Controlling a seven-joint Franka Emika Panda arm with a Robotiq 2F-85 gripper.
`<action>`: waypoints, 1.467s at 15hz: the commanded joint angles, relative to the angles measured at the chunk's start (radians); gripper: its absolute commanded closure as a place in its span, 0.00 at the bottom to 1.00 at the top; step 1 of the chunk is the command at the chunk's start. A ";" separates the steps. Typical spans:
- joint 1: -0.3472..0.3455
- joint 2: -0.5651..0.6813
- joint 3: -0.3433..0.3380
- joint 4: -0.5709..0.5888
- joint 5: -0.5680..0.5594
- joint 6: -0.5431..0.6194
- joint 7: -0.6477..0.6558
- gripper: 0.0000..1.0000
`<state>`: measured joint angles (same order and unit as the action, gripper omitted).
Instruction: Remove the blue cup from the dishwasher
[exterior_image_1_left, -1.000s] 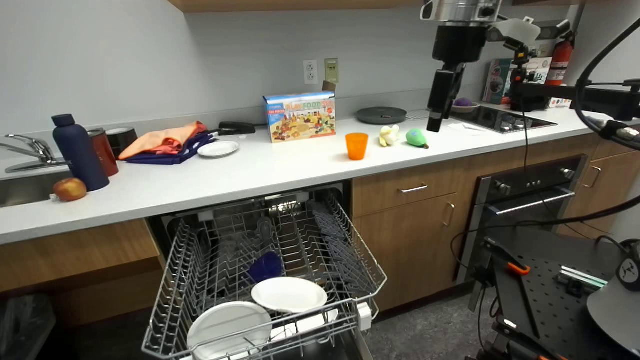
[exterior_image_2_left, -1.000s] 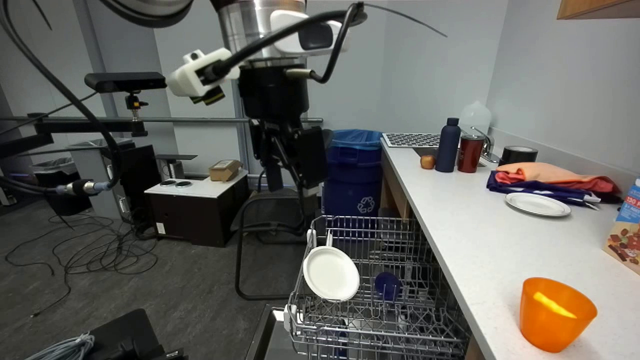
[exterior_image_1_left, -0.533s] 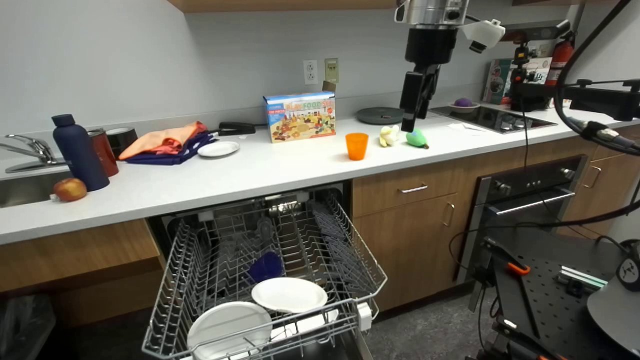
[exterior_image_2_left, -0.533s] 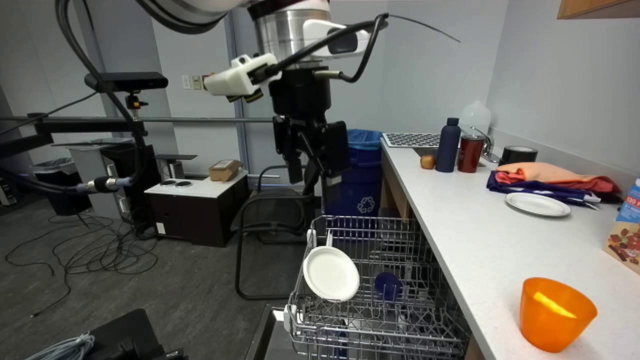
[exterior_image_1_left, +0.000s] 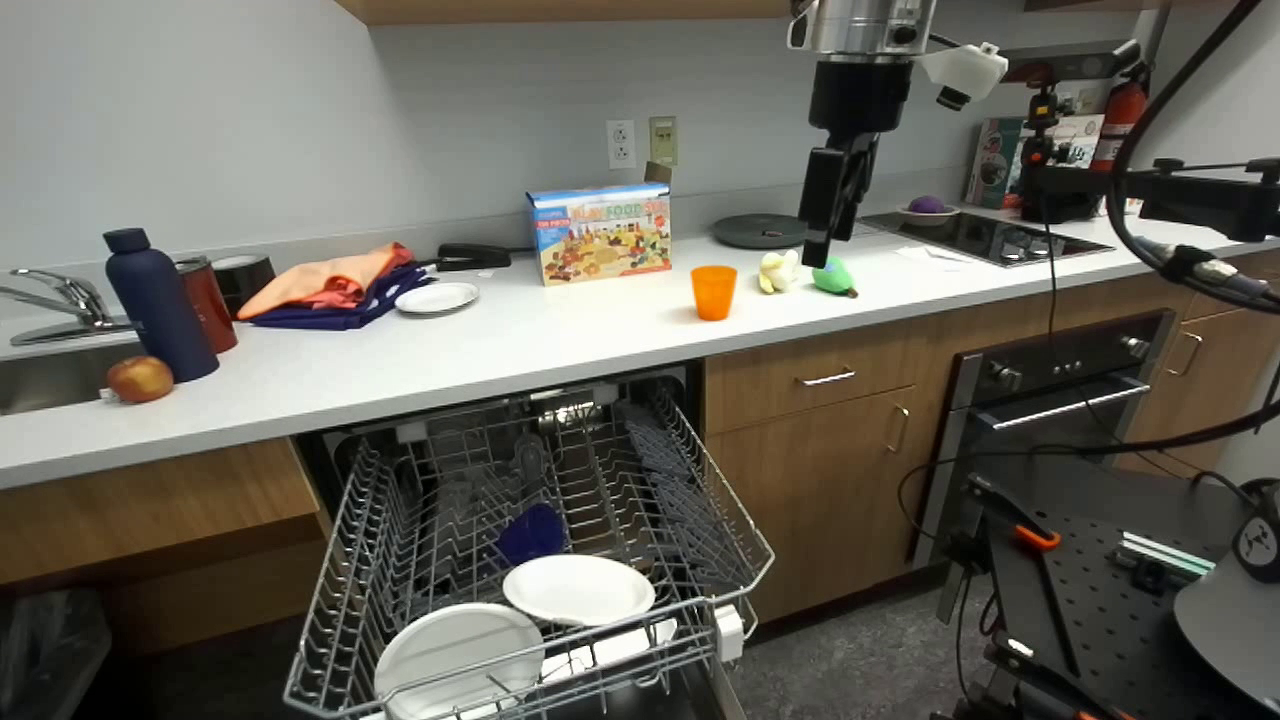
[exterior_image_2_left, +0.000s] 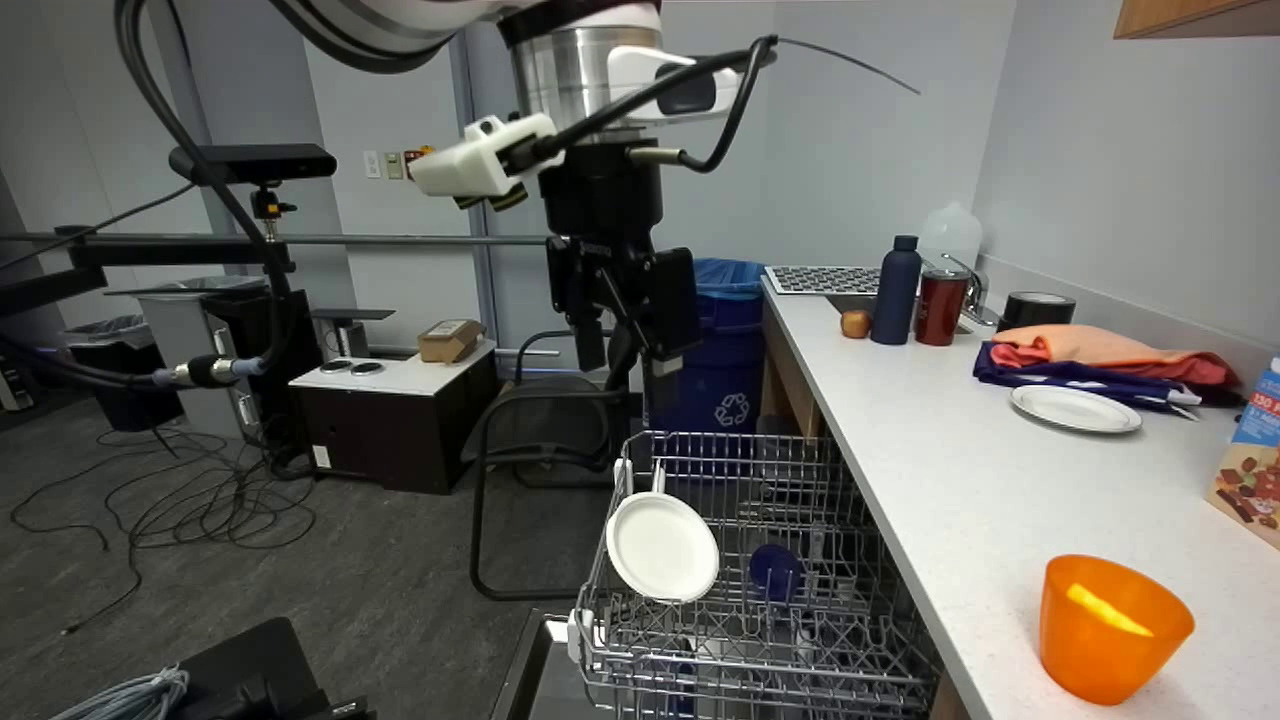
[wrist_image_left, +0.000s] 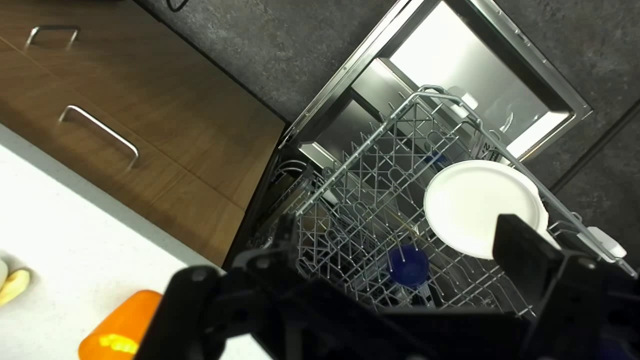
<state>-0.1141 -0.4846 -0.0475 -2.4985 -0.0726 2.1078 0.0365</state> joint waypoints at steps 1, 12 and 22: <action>0.013 0.049 0.010 0.015 0.014 0.072 0.040 0.00; 0.045 0.396 0.126 0.247 0.014 0.276 0.398 0.00; 0.089 0.594 0.076 0.427 -0.001 0.270 0.432 0.00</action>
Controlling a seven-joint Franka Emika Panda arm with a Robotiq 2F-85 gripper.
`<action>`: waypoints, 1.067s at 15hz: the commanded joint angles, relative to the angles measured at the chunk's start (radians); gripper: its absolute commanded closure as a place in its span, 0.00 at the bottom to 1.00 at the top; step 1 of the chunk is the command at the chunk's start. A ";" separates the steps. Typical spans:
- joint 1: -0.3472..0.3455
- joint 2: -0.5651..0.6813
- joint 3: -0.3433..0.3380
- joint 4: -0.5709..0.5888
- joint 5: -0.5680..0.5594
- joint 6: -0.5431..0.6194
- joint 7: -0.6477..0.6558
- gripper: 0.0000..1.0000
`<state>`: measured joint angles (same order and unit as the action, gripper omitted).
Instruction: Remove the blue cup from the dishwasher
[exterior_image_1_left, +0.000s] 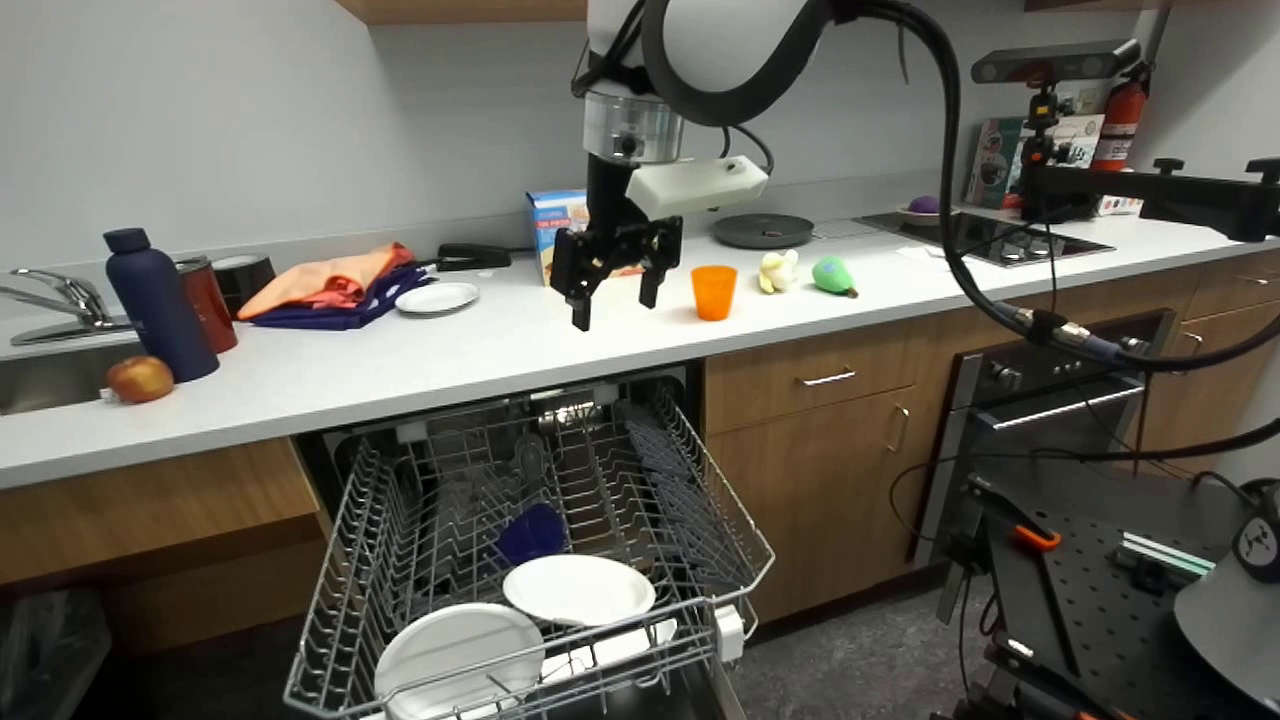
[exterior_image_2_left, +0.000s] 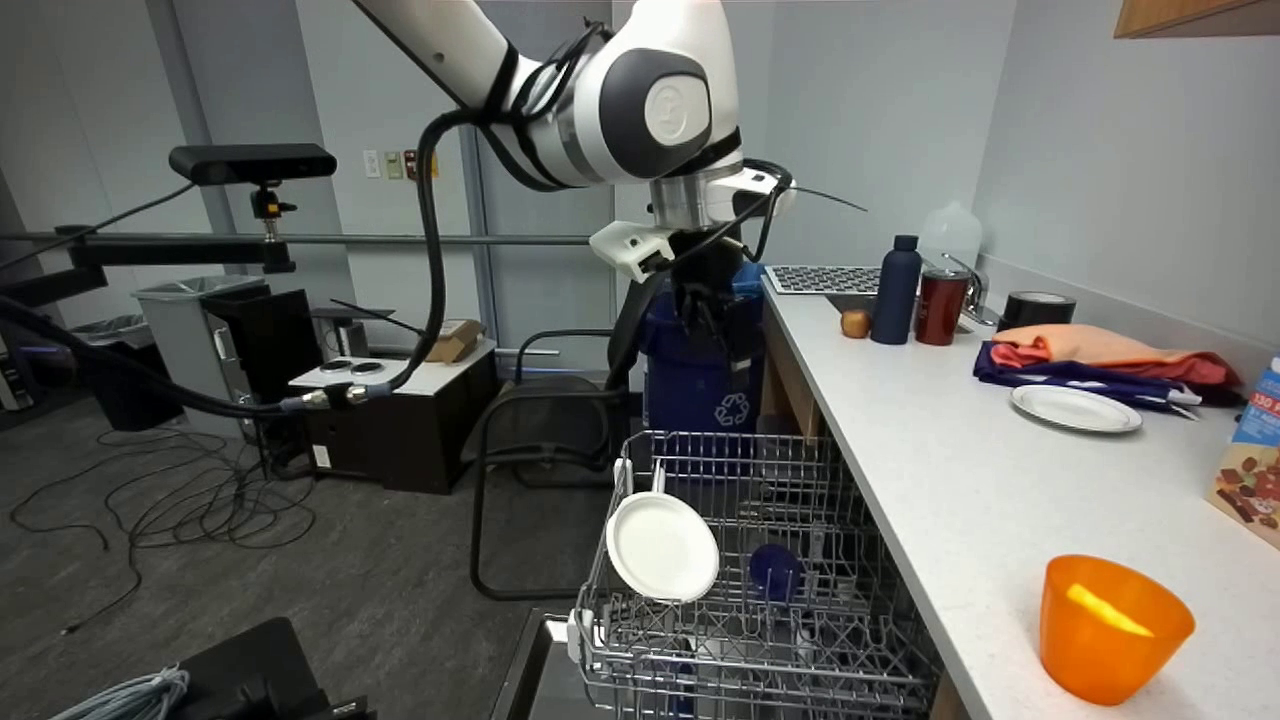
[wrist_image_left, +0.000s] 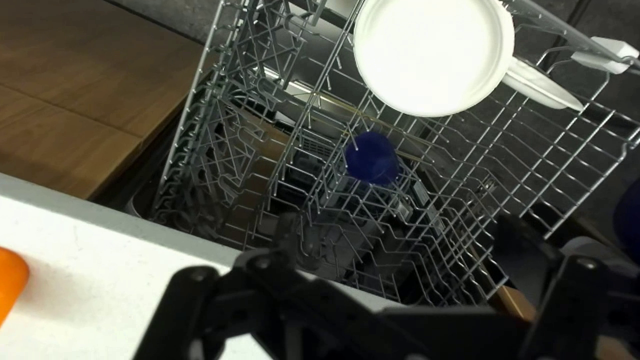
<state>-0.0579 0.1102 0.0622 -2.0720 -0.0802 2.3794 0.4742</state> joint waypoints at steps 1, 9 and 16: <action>0.035 0.005 -0.035 0.010 0.004 -0.002 -0.005 0.00; 0.036 0.006 -0.036 0.015 0.001 -0.003 -0.005 0.00; 0.038 0.117 -0.063 0.049 -0.023 0.062 0.008 0.00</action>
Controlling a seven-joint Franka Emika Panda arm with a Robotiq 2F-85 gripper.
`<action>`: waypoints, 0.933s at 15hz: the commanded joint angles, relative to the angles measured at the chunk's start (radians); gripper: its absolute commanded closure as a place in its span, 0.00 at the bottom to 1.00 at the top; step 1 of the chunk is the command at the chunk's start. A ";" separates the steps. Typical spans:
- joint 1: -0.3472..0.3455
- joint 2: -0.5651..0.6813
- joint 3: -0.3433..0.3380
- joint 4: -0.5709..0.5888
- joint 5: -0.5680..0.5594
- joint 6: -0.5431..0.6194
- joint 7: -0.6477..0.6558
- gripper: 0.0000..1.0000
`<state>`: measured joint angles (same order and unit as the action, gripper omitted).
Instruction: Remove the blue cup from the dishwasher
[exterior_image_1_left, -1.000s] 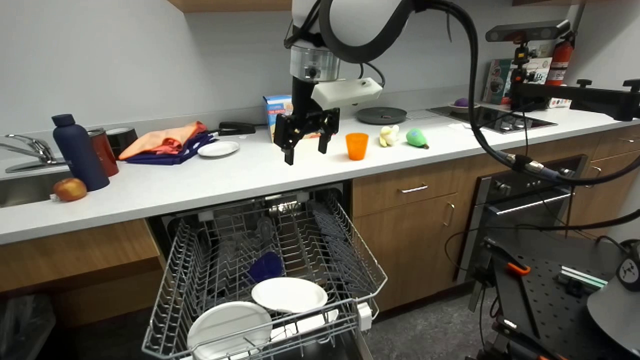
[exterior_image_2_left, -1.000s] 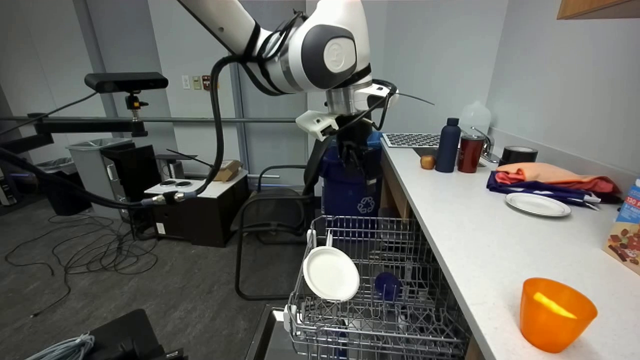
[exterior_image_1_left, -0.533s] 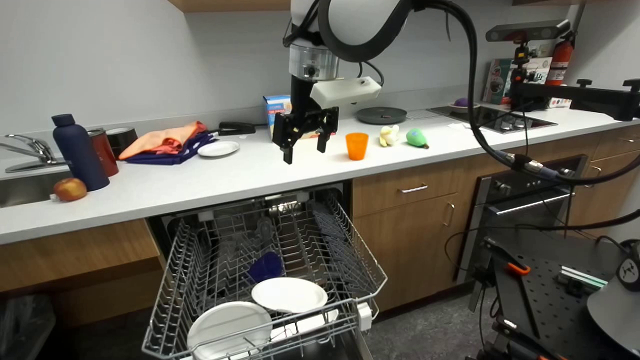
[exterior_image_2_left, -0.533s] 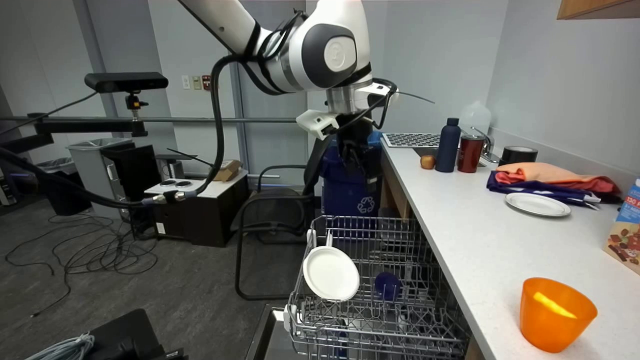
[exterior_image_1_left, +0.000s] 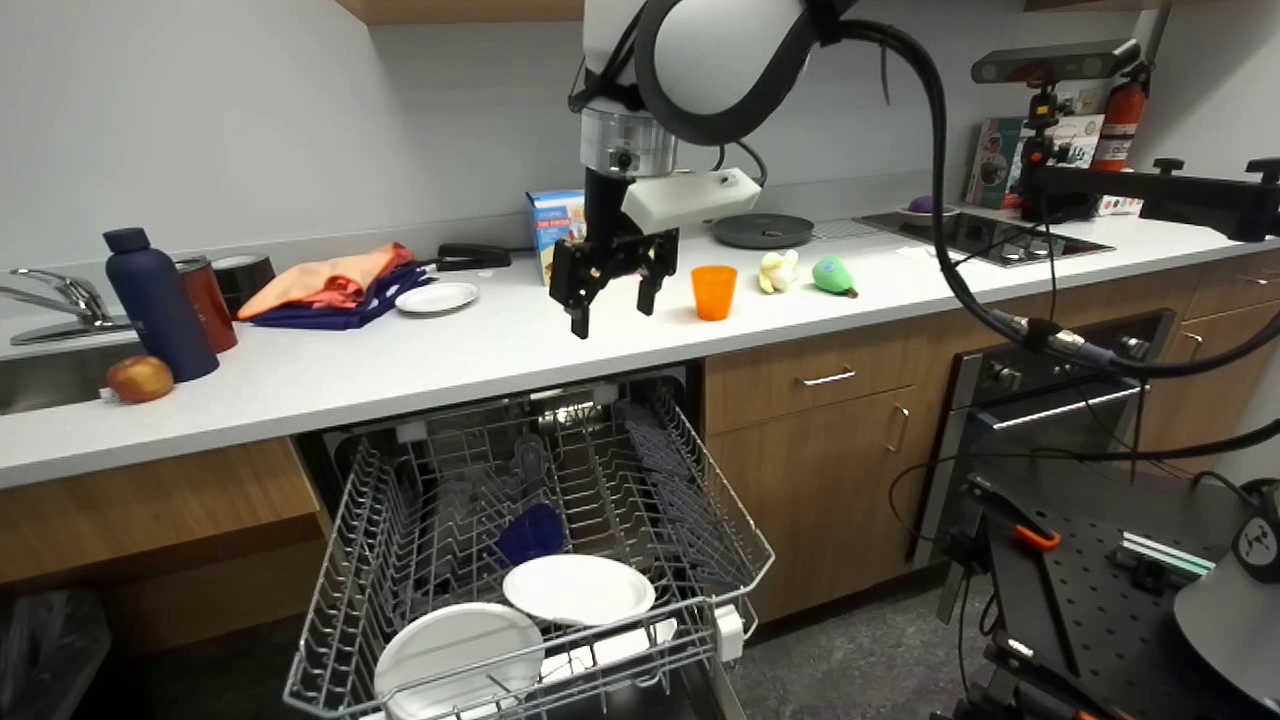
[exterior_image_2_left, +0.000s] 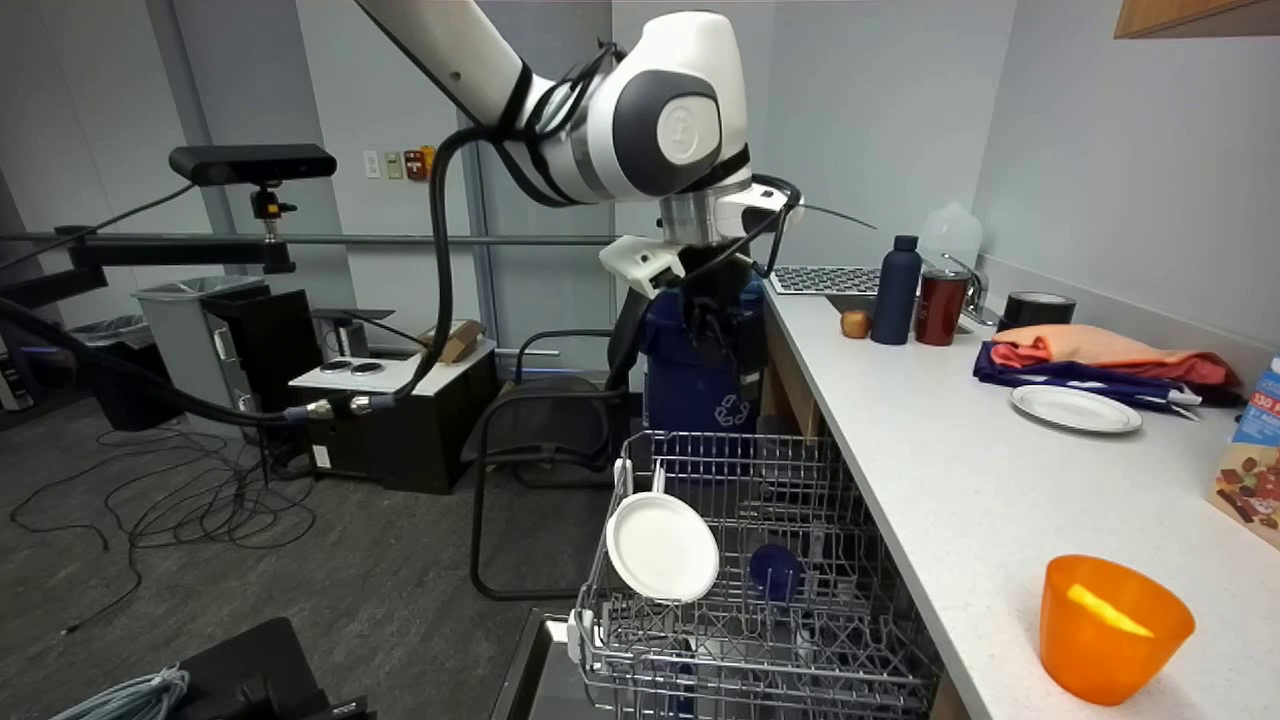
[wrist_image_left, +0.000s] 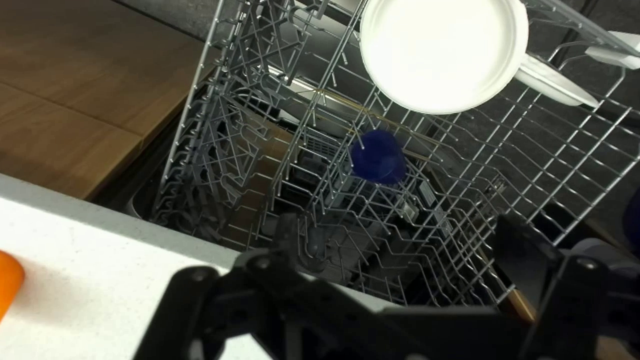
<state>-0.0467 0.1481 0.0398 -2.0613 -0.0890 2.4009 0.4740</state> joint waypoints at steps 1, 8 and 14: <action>0.031 0.104 -0.051 0.042 -0.023 0.055 0.014 0.00; 0.076 0.259 -0.123 0.080 -0.064 0.231 -0.005 0.00; 0.089 0.317 -0.140 0.123 -0.022 0.265 -0.042 0.00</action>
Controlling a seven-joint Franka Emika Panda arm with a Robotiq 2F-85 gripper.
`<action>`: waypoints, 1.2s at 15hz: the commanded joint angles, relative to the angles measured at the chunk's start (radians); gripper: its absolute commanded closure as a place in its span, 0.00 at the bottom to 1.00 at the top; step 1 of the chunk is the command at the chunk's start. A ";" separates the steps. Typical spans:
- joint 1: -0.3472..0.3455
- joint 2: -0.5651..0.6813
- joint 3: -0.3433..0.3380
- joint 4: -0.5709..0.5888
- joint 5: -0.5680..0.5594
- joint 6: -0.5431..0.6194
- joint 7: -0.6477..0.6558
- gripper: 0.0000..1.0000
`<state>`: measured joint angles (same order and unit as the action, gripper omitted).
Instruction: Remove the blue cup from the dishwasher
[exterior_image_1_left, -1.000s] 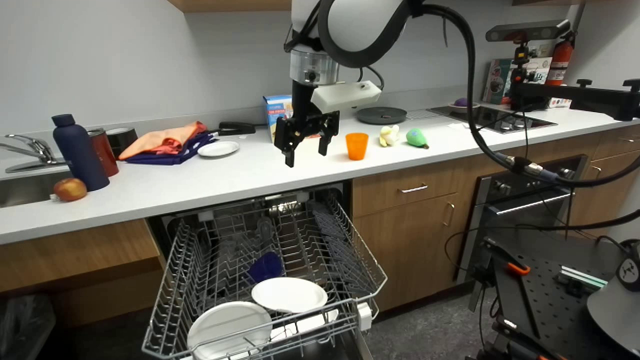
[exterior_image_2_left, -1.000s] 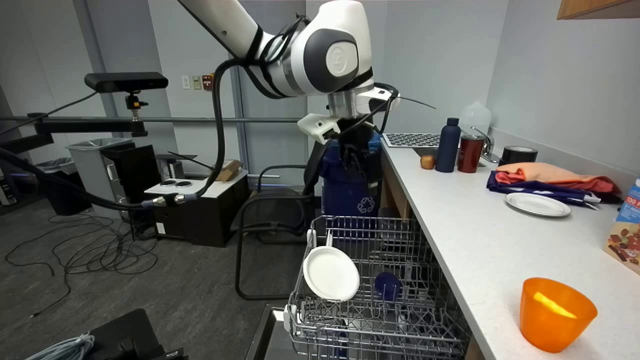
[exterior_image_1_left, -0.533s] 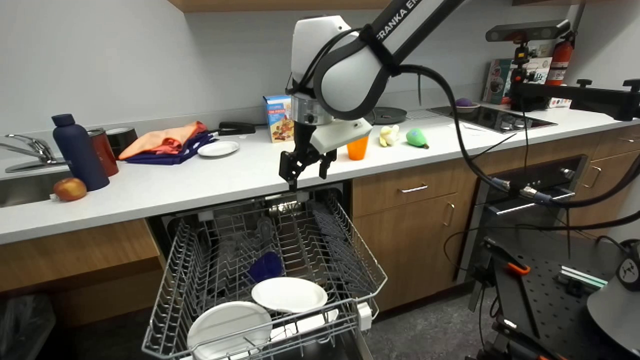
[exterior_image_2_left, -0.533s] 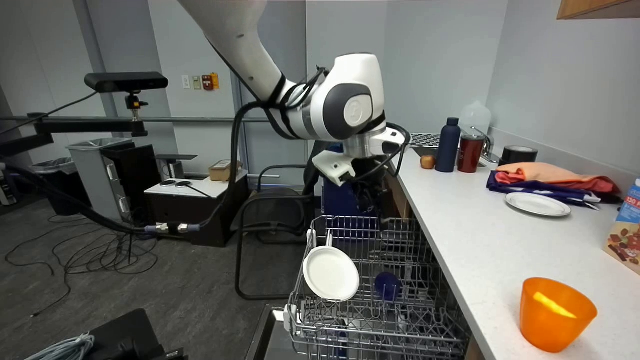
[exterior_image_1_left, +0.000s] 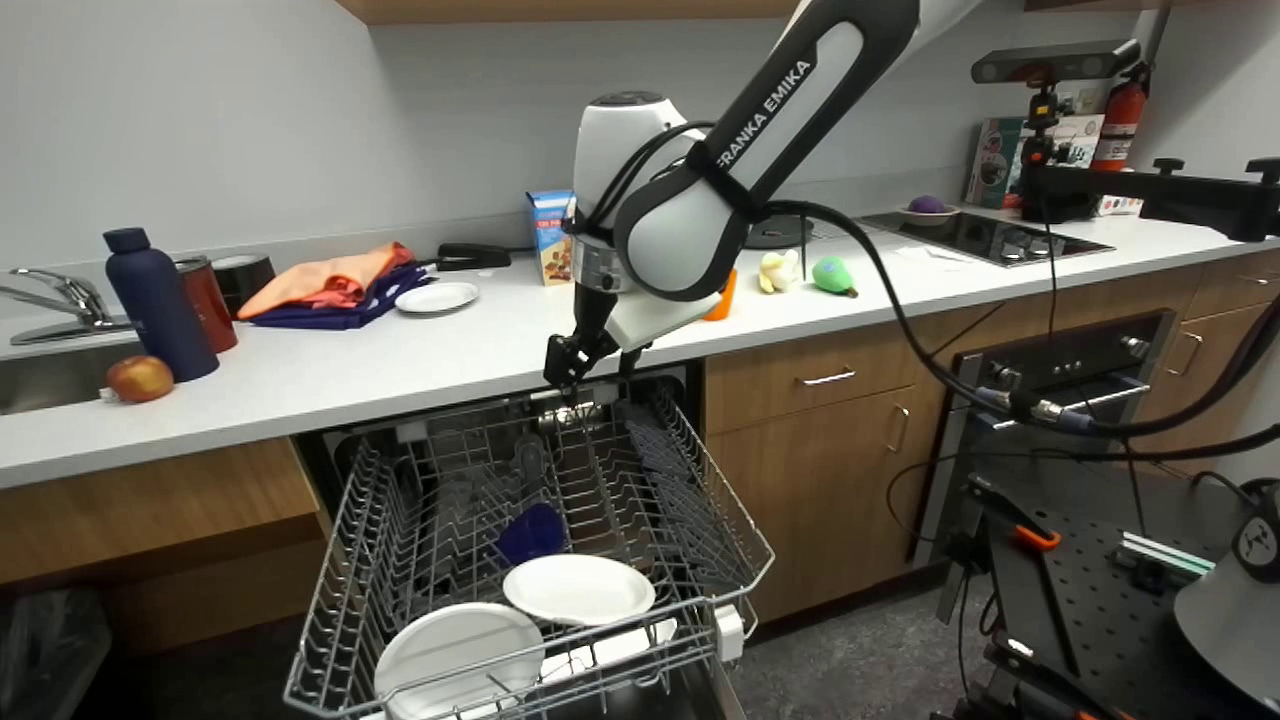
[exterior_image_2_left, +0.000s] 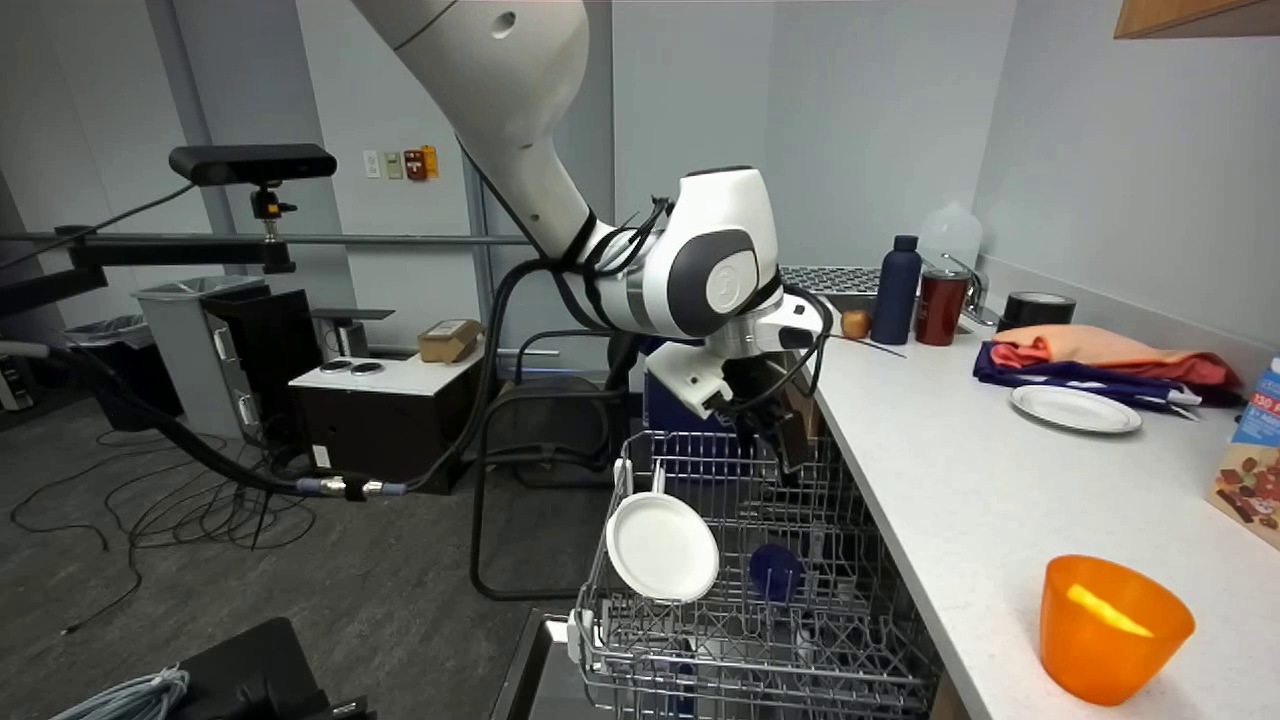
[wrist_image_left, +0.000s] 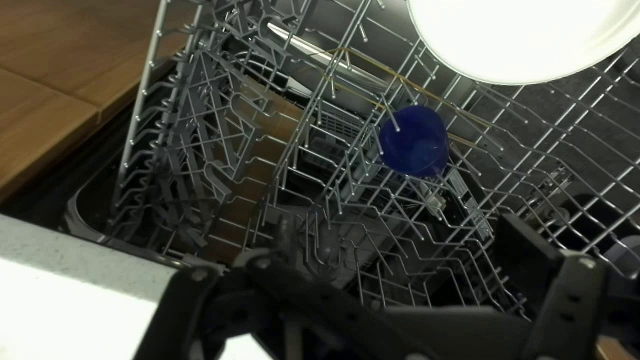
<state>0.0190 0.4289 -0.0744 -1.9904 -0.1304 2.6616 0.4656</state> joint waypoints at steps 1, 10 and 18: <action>0.021 0.041 -0.023 0.061 0.026 -0.002 -0.038 0.00; -0.028 0.047 0.047 0.089 0.162 -0.054 -0.221 0.00; 0.007 0.033 0.013 0.051 0.140 -0.027 -0.183 0.00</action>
<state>0.0156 0.4618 -0.0501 -1.9402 -0.0005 2.6364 0.2900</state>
